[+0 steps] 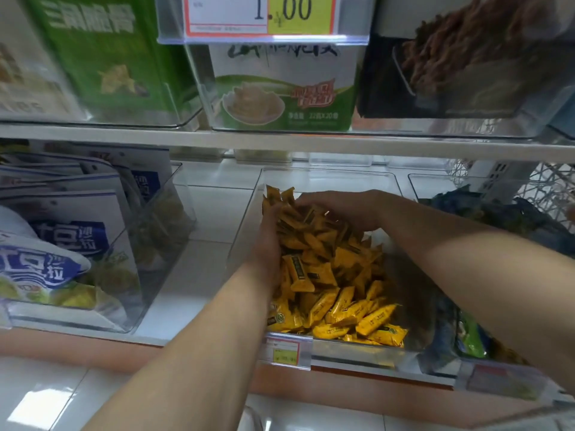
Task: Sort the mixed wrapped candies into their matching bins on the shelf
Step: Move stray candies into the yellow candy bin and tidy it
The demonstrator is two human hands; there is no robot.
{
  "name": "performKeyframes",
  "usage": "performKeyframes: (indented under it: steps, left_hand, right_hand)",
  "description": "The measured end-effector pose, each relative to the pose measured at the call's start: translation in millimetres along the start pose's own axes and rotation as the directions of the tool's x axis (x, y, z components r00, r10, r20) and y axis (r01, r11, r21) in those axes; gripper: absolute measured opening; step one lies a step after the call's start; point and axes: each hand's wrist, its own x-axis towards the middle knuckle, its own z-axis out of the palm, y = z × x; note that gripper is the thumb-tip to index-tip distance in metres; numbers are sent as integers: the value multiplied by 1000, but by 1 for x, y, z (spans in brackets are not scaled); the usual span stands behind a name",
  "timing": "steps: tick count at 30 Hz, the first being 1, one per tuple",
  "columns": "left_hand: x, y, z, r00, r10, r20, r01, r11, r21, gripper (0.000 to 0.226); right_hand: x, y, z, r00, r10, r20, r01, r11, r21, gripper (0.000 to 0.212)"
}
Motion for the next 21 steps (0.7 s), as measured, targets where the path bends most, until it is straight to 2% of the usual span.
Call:
performKeyframes:
  steps: [4,6,10,14,16,21]
  left_hand:
    - [-2,1,-1,999,-35,31,37,998,-58,64]
    - [-3,1,1,997,-59,46,63,995,-77,62]
    - [-12,2,7,996,-25,82,33,995,-97,57]
    - [-21,2,9,997,12,82,-1,993,-122,53]
    - [-25,3,8,994,30,103,-16,990,-138,53]
    - [-42,15,6,996,45,80,-39,996,-81,59]
  right_hand:
    - [-2,2,0,1000,-7,-1,7,1000,-11,50]
    - [1,5,-2,1000,1,-10,-1,1000,-2,57]
    - [1,6,-6,998,-51,-44,53,998,37,50]
    - [-3,3,-12,995,-66,-70,70,996,58,61]
    - [-8,2,-14,991,-108,-84,117,987,107,53]
    - [-24,-6,-15,991,-135,-8,134,972,192,46]
